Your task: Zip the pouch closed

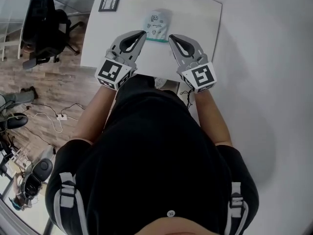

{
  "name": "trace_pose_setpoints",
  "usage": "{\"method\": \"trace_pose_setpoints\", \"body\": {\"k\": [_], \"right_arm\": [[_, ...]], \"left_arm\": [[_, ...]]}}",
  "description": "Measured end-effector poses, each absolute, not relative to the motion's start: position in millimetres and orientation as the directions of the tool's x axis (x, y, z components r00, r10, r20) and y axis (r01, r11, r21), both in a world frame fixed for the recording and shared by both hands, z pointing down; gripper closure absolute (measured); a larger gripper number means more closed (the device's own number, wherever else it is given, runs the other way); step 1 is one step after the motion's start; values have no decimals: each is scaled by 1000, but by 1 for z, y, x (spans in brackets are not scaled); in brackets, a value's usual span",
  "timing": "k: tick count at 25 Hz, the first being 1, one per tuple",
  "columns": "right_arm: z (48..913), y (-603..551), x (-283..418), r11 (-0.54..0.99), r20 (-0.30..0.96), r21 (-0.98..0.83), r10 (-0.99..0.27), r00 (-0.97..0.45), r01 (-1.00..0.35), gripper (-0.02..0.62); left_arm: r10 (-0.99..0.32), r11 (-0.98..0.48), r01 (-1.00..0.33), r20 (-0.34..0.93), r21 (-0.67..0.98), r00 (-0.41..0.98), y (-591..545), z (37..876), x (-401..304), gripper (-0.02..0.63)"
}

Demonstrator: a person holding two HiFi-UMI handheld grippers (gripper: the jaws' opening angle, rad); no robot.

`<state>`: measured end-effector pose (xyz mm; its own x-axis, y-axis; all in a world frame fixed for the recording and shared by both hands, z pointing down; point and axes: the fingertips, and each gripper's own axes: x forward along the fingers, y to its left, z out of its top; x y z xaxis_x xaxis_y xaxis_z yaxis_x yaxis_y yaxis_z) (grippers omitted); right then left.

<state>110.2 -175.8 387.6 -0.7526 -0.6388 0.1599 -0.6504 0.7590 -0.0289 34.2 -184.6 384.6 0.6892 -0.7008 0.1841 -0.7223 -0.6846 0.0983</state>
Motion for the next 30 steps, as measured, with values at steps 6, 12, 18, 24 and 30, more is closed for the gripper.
{"method": "trace_pose_setpoints", "body": {"k": [6, 12, 18, 24, 30], "right_arm": [[363, -171, 111, 760, 115, -15, -644, -757, -649, 586], [348, -169, 112, 760, 88, 0, -648, -757, -650, 586], [342, -178, 111, 759, 78, 20, -651, -755, -651, 586], [339, -174, 115, 752, 70, 29, -659, -749, -659, 586], [328, -173, 122, 735, 57, 20, -678, -733, -678, 586]], "left_arm": [[-704, -688, -720, 156, 89, 692, -182, 370, 41, 598], [-713, -688, -722, 118, 77, 691, -178, 355, 44, 598], [-721, -683, -727, 101, 63, 686, -185, 347, 43, 598], [-722, -683, -728, 95, 59, 685, -181, 347, 44, 598], [-727, -679, -731, 77, 66, 682, -179, 335, 41, 598]]}}
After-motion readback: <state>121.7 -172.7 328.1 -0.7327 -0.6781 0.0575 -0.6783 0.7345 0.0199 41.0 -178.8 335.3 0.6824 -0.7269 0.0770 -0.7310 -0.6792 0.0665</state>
